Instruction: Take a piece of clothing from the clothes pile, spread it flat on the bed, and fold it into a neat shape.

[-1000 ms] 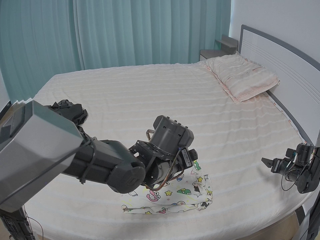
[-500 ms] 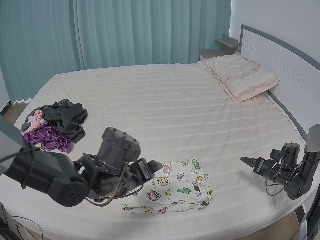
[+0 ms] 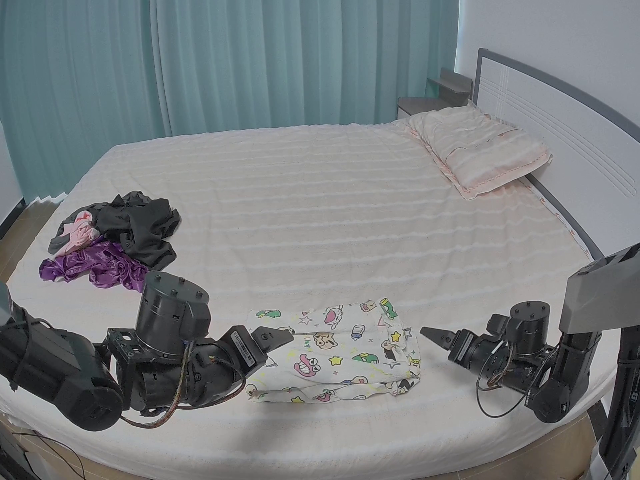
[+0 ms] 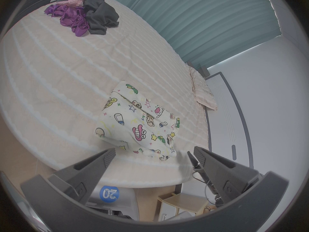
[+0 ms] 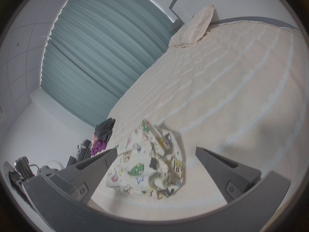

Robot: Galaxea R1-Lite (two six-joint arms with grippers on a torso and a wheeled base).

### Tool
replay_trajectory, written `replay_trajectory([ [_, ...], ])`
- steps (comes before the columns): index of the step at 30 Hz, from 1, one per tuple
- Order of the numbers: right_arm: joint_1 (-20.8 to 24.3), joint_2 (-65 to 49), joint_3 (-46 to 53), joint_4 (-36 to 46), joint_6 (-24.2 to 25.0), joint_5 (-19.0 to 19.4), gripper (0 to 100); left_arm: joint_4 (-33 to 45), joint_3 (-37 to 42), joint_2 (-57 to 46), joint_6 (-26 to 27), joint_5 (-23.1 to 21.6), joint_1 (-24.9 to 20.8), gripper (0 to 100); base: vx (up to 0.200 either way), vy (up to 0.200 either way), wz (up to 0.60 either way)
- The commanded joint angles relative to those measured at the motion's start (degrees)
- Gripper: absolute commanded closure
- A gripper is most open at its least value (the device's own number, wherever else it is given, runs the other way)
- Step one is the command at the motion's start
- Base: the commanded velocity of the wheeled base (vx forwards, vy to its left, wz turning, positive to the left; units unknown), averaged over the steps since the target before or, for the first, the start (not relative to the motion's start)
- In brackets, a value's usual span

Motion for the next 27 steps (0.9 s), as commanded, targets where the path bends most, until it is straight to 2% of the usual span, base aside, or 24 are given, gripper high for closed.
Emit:
replay_trajectory([
  [1, 2.1, 3.7, -0.8, -0.1, -0.3, 0.0, 0, -0.2, 0.9, -0.4, -1.0, -0.8, 0.8, 0, 0.0, 0.2, 0.0],
  [5, 2.1, 5.1, -1.6, -0.6, -1.0, 0.0, 0, -0.3, 1.2, -0.3, -1.0, -4.7, 3.0, 0, 0.0, 0.2, 0.0],
  [18, 2.4, 7.0, -0.9, -1.8, -3.6, -0.2, 0, -0.5, 1.2, 0.4, -0.6, -5.0, 5.2, 0, 0.0, 0.2, 0.0],
  [27, 1.6, 8.1, 1.2, -2.9, -6.9, -0.7, 0, -0.6, 1.2, 1.5, -0.4, -4.9, 5.2, 0, 0.0, 0.0, 0.0],
])
